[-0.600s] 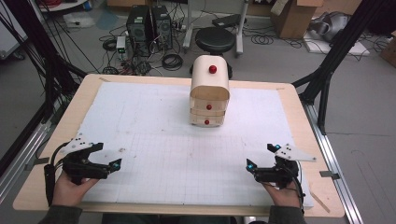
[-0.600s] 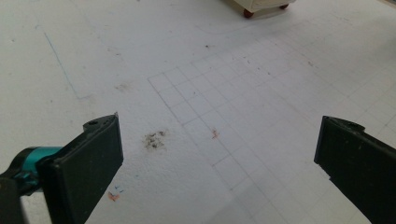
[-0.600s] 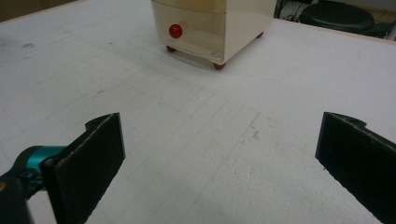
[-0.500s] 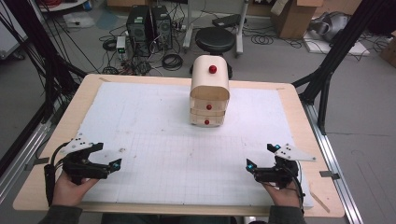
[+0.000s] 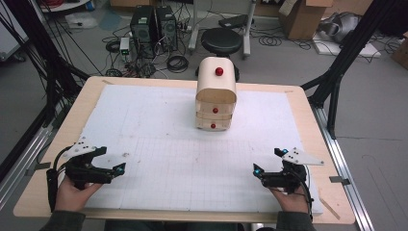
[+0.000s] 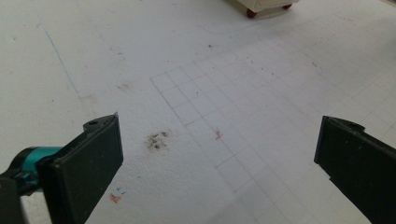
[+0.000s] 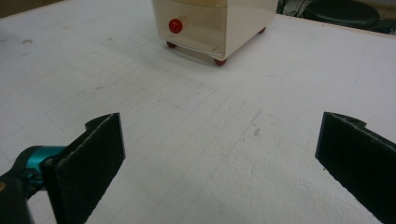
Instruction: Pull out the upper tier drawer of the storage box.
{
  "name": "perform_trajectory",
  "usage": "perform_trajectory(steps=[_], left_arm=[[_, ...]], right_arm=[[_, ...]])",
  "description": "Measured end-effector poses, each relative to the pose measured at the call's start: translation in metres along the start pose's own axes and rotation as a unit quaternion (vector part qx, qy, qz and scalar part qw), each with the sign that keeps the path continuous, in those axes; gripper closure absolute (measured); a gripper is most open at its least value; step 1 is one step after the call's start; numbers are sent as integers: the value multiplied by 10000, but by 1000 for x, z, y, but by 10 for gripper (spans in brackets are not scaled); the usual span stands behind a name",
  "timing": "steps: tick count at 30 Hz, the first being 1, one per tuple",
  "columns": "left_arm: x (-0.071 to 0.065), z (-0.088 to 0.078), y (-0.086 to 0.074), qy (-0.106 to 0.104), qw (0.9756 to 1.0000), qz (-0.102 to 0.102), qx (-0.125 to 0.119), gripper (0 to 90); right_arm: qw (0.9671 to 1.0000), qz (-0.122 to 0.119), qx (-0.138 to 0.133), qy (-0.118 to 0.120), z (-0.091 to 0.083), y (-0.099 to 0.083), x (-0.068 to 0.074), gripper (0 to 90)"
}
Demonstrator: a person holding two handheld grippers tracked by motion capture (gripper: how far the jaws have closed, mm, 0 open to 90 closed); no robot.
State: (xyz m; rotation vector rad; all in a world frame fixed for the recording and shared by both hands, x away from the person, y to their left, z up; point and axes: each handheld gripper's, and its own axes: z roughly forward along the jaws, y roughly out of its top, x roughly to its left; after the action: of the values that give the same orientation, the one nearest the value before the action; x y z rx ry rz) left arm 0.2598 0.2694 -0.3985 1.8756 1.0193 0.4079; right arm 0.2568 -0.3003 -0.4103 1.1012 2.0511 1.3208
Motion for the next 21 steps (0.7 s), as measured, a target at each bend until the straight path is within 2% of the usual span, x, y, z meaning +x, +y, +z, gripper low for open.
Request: perform_trajectory(steps=[11, 21], left_arm=[[0, 0, -2, 8, 10000, -9, 4, 17], [0, 1, -3, -10, 10000, -10, 0, 17]], right_arm=[[10000, 72, 4, 55, 3, 3, 5, 5], [10000, -7, 58, 51, 7, 11, 14, 5]])
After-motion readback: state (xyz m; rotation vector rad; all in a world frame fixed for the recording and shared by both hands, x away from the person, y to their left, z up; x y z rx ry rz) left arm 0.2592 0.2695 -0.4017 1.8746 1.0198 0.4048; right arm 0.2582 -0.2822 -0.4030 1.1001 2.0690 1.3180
